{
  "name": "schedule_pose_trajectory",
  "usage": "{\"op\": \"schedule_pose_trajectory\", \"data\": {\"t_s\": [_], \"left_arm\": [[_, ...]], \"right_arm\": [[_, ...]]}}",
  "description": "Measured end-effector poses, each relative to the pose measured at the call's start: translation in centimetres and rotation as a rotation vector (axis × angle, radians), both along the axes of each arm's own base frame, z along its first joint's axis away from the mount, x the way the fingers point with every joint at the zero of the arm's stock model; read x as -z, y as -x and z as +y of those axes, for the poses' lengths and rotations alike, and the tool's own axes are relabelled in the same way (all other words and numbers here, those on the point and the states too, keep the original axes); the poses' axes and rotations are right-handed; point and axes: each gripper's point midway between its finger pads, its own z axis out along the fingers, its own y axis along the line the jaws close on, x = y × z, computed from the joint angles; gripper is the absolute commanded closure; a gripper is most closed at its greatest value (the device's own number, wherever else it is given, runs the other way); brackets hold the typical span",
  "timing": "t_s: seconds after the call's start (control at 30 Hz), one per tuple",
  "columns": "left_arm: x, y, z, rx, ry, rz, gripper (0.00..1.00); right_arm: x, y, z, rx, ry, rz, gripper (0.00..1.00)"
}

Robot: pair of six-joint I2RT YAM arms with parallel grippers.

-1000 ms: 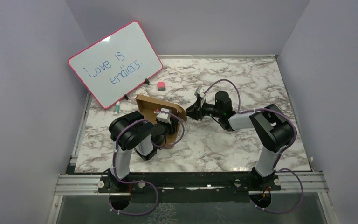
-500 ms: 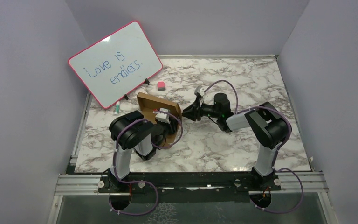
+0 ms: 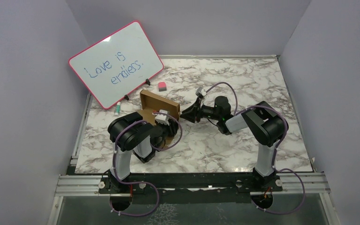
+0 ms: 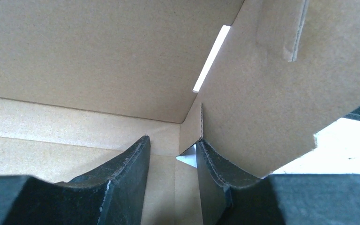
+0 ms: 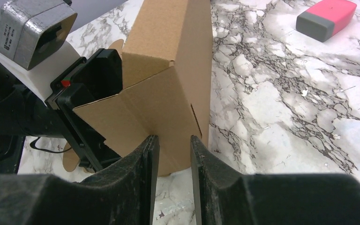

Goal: Fold the paper box

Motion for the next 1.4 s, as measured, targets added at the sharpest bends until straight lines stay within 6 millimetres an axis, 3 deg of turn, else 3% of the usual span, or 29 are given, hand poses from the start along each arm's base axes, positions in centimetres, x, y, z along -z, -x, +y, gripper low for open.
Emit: {"op": "schedule_pose_trajectory", "data": {"t_s": [0.27, 0.53, 0.93, 1.27, 1.4], "left_arm": [[-0.5, 0.7, 0.4, 0.004, 0.016, 0.005, 0.55], [-3.6, 0.4, 0.0, 0.010, 0.069, -0.050, 0.49], [-4.6, 1.8, 1.0, 0.006, 0.091, -0.020, 0.42], [-4.9, 4.0, 3.0, -0.022, 0.114, 0.055, 0.54], [-3.7, 4.4, 4.1, -0.068, 0.097, 0.110, 0.56]], "right_arm": [[0.1, 0.1, -0.1, 0.000, -0.006, -0.001, 0.64], [0.0, 0.2, -0.1, 0.000, -0.013, -0.014, 0.64], [0.6, 0.7, -0.4, 0.000, -0.005, -0.002, 0.64], [1.1, 1.0, -0.6, -0.004, 0.005, 0.004, 0.63], [1.2, 1.2, -0.6, -0.010, 0.005, 0.007, 0.63]]}}
